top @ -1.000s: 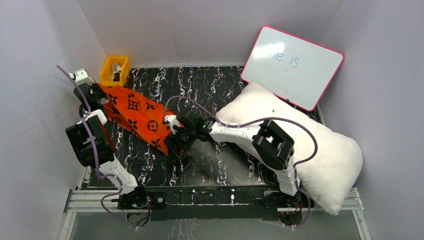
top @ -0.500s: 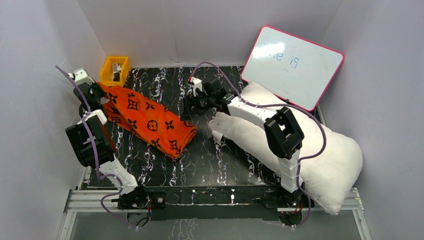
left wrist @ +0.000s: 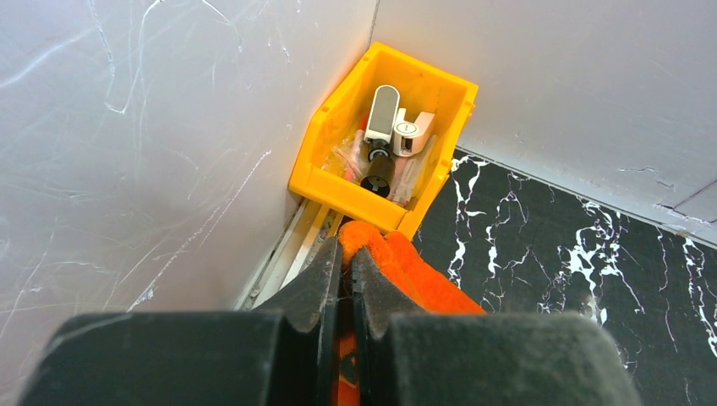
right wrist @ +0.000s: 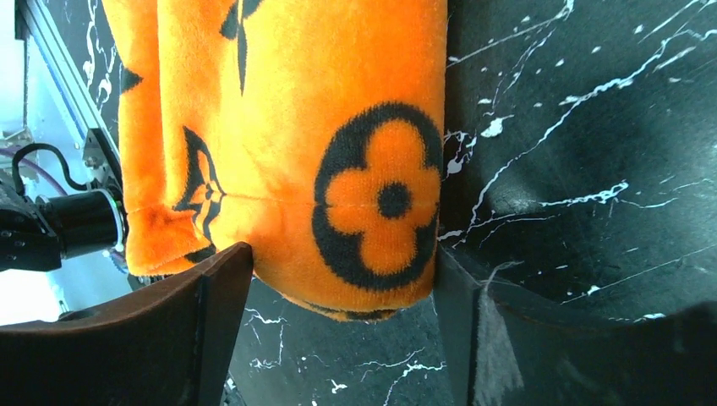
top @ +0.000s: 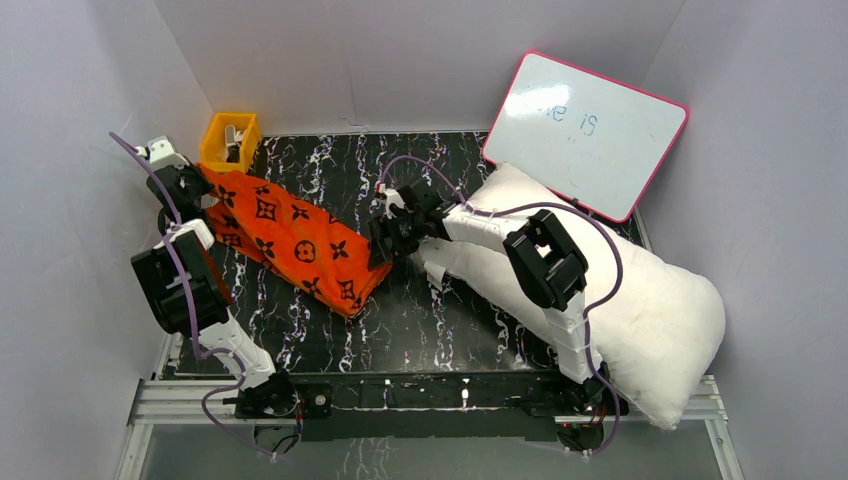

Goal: Remove the pillowcase from the pillow
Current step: Fold the pillowcase at the center of the board.

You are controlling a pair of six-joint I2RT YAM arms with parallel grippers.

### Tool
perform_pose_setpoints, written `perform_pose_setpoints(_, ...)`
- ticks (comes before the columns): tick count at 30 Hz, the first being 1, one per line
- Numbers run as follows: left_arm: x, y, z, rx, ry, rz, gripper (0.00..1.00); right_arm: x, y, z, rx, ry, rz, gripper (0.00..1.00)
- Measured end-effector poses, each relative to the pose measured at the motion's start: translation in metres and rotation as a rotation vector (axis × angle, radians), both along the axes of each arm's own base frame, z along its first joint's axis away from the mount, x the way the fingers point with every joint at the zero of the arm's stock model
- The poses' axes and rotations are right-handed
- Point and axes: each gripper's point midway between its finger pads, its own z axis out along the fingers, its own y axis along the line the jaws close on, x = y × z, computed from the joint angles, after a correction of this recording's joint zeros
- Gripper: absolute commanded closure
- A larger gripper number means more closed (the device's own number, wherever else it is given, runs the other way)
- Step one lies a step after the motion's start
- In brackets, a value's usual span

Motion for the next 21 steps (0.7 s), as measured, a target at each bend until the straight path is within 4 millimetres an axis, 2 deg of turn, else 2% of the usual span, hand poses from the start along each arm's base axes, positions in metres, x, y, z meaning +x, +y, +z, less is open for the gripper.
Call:
perform_pose_setpoints(2,0.000,0.000,0.001,-0.001,-0.002,-0.001,1.00,-0.004,0.000,-0.002,0.003,0.021,0.002,0.30)
perform_pose_setpoints(4,0.000,0.000,0.002,0.000,-0.007,-0.002,1.00,-0.008,-0.002,-0.006,0.003,0.047,0.004,0.44)
perform_pose_setpoints(8,0.000,-0.001,0.002,-0.002,-0.011,-0.002,1.00,-0.015,-0.002,-0.011,0.008,0.088,0.009,0.84)
perform_pose_setpoints(10,-0.001,-0.002,0.001,-0.006,-0.014,-0.001,1.00,-0.016,-0.002,-0.012,0.010,0.101,0.009,0.97)
perform_pose_setpoints(11,-0.002,-0.002,-0.001,-0.008,-0.013,-0.001,1.00,-0.016,-0.002,-0.012,0.009,0.104,0.008,1.00)
perform_pose_setpoints(14,-0.007,-0.005,-0.006,-0.019,-0.012,0.001,1.00,-0.010,-0.005,-0.011,-0.002,0.107,0.007,1.00)
perform_pose_setpoints(16,-0.013,-0.008,-0.009,-0.024,-0.010,0.002,1.00,0.000,-0.009,-0.005,-0.007,0.102,0.001,1.00)
perform_pose_setpoints(19,-0.025,-0.012,-0.010,-0.025,-0.007,0.007,1.00,0.034,-0.019,0.014,0.009,0.077,-0.015,1.00)
perform_pose_setpoints(21,-0.033,-0.017,-0.009,-0.026,-0.007,0.008,1.00,0.072,-0.028,0.030,0.035,0.032,-0.027,1.00)
